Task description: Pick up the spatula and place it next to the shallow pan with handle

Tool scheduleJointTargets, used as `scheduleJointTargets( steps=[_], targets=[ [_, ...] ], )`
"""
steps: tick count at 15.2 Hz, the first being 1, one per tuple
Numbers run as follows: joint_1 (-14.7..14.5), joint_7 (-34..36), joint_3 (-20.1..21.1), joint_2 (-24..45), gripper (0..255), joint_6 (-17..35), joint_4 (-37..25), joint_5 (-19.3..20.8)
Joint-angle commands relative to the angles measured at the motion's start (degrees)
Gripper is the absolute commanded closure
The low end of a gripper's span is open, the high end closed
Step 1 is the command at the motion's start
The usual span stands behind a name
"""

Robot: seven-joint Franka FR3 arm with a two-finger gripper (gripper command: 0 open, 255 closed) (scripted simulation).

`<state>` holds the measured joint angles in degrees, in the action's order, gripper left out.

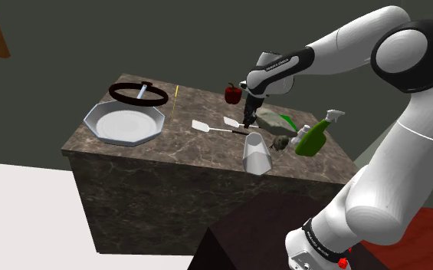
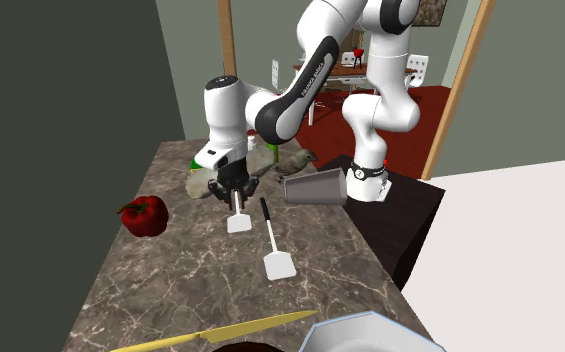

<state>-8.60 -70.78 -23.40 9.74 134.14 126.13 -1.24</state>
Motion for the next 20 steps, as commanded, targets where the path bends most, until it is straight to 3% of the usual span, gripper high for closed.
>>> scheduleJointTargets(
  steps=[1, 4, 20],
  targets=[
    [0.0, 0.0, 0.0, 0.4, 255, 0.1, 0.3, 0.0],
    [0.0, 0.0, 0.0, 0.5, 255, 0.1, 0.2, 0.0],
    [-0.7, 2.2, -0.6, -7.0, 255, -11.5, -4.5, 3.7]
  ],
)
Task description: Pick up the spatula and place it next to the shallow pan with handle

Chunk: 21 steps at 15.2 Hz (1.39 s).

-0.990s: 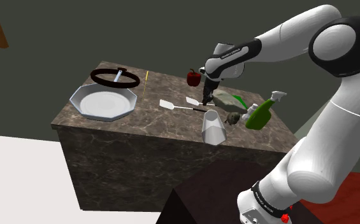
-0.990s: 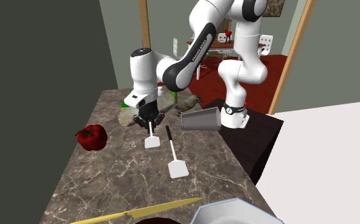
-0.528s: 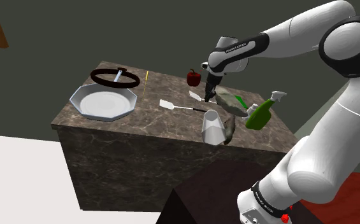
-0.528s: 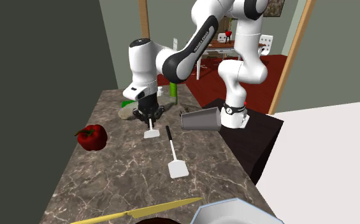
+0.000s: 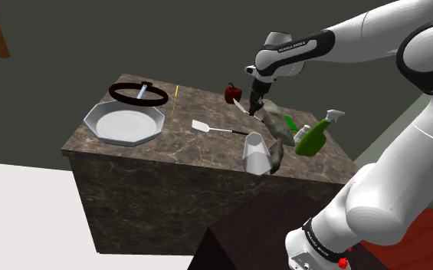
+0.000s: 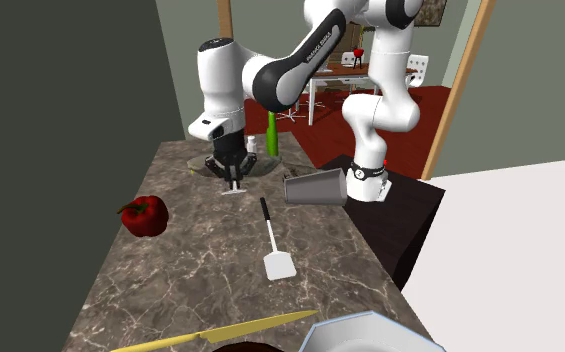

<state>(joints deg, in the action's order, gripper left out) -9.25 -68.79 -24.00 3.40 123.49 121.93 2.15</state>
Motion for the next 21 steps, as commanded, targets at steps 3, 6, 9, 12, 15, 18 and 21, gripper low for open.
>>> scheduleJointTargets(
  steps=[3, 6, 9, 12, 15, 18, 21],
  targets=[
    [-0.2, 0.4, 0.1, -1.8, 255, -3.1, -1.6, 0.7],
    [-0.2, 0.6, 0.1, -2.6, 255, -5.1, -2.7, 1.1],
    [-0.9, 0.8, 0.9, 3.4, 255, -6.7, -9.8, -1.7],
    [-1.0, 1.2, 1.9, 9.6, 255, -8.9, -17.7, -4.1],
    [-0.7, 1.7, 2.8, 16.0, 255, -11.7, -26.6, -6.3],
    [0.0, 2.4, 3.9, 23.0, 255, -15.3, -36.9, -8.3],
    [1.2, 3.4, 5.0, 30.9, 255, -20.1, -49.4, -10.0]
  ],
)
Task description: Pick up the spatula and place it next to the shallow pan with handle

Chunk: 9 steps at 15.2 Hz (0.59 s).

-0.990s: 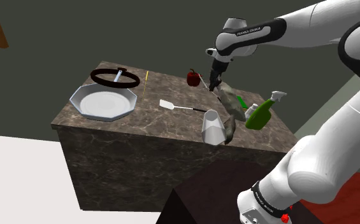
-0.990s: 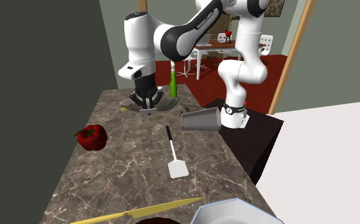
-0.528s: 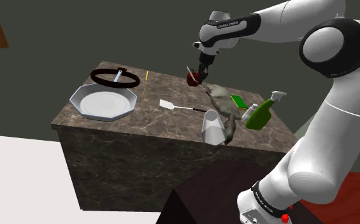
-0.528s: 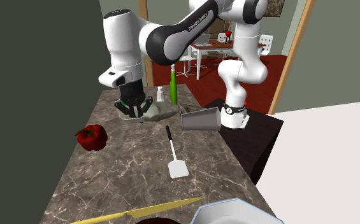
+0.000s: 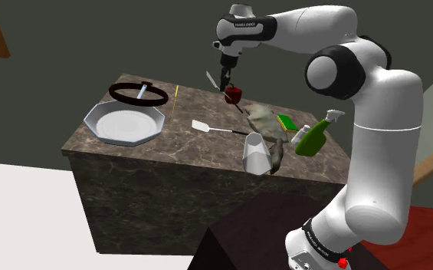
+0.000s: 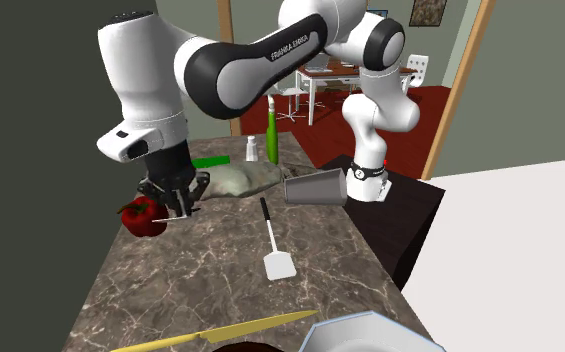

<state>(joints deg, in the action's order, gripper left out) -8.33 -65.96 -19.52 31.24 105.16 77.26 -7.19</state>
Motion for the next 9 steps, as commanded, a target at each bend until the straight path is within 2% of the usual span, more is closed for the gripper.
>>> scheduleJointTargets(
  steps=[1, 3, 9],
  targets=[
    [0.9, 1.0, 0.8, 6.1, 255, -3.8, -9.7, -1.2],
    [2.7, 2.2, 1.8, 13.8, 255, -9.2, -23.0, -2.4],
    [2.0, 2.0, 1.9, 13.6, 255, -4.4, -17.9, -2.4]
  ],
)
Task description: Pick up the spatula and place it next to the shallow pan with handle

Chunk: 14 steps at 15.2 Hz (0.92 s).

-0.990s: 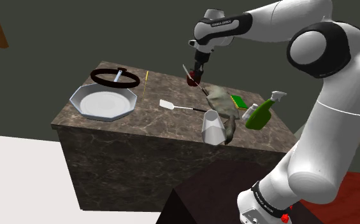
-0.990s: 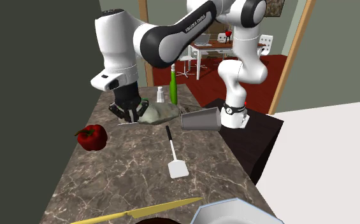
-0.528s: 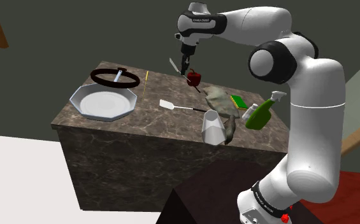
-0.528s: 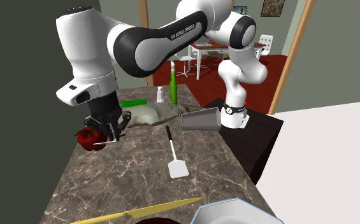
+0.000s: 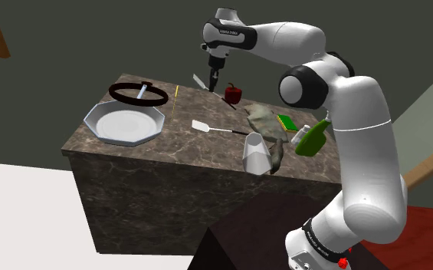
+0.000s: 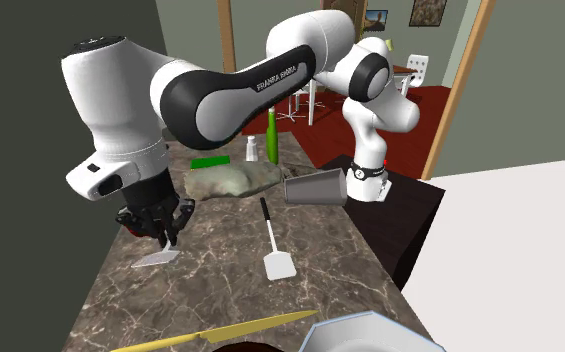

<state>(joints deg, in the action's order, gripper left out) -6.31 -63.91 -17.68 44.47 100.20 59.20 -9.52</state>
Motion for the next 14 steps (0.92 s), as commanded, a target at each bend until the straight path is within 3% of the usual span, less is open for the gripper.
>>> scheduleJointTargets(
  steps=[1, 14],
  targets=[
    [0.0, -0.1, 0.1, 0.4, 255, 1.3, 0.9, -0.1],
    [-0.5, -0.4, 0.5, 2.4, 255, 9.5, 7.1, -0.7]
  ],
)
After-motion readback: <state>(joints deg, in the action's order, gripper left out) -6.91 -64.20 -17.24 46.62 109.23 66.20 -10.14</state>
